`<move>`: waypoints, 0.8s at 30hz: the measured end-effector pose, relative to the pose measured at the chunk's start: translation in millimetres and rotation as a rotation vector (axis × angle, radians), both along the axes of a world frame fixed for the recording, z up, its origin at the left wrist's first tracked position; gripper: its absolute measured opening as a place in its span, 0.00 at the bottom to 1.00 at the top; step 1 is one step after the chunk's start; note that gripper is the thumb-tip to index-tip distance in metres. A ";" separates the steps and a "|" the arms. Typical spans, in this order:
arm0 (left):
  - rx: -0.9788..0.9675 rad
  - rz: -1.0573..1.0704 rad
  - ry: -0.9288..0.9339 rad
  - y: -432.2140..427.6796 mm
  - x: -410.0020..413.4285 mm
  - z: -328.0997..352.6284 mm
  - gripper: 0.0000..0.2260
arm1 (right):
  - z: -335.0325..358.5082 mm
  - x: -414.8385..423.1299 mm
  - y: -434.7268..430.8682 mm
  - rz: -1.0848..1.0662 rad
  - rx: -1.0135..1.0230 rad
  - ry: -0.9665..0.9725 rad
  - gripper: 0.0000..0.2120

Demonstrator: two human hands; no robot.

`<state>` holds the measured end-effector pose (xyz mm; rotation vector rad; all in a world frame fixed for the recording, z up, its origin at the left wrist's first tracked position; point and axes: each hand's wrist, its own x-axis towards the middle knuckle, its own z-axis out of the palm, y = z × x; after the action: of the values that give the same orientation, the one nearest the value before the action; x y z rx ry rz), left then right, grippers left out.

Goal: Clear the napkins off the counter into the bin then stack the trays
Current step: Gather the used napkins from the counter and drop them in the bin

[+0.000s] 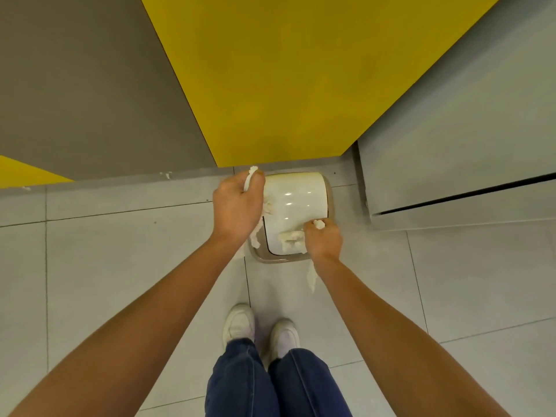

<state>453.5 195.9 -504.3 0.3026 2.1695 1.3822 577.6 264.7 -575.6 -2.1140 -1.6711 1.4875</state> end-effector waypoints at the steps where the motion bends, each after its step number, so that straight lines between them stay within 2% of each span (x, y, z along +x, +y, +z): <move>1: 0.002 0.005 -0.010 -0.2 0.8 -7.2 0.21 | -9.8 1.3 -0.4 -0.002 -0.029 -0.024 0.07; 6: -0.001 -0.006 -0.023 -2.4 3.8 -30.9 0.23 | -42.8 -2.0 -0.7 -0.030 -0.228 -0.057 0.04; 11: 0.029 0.003 -0.076 -3.8 6.2 -44.5 0.26 | -58.4 -11.9 9.2 -0.402 -0.513 0.080 0.05; 13: 0.045 0.001 -0.081 -3.6 8.3 -46.4 0.25 | -67.1 -17.8 12.0 -0.499 -0.548 0.142 0.06; 16: 0.064 -0.024 -0.088 -0.7 11.5 -48.3 0.21 | -77.9 -25.6 12.1 -0.631 -0.600 0.261 0.14; 18: 0.070 -0.031 -0.104 1.1 13.7 -50.5 0.19 | -78.3 -27.8 10.8 -0.685 -0.618 0.325 0.15; 22: 0.047 -0.045 -0.120 2.3 23.5 -52.6 0.16 | -76.6 -22.6 7.8 -0.653 -0.621 0.375 0.20; 24: 0.051 -0.038 -0.133 3.9 28.2 -52.1 0.15 | -71.0 -16.7 8.3 -0.644 -0.625 0.379 0.15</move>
<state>481.8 199.9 -556.5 0.2618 2.0130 1.3976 561.0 273.0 -646.6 -2.0945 -0.3492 2.1206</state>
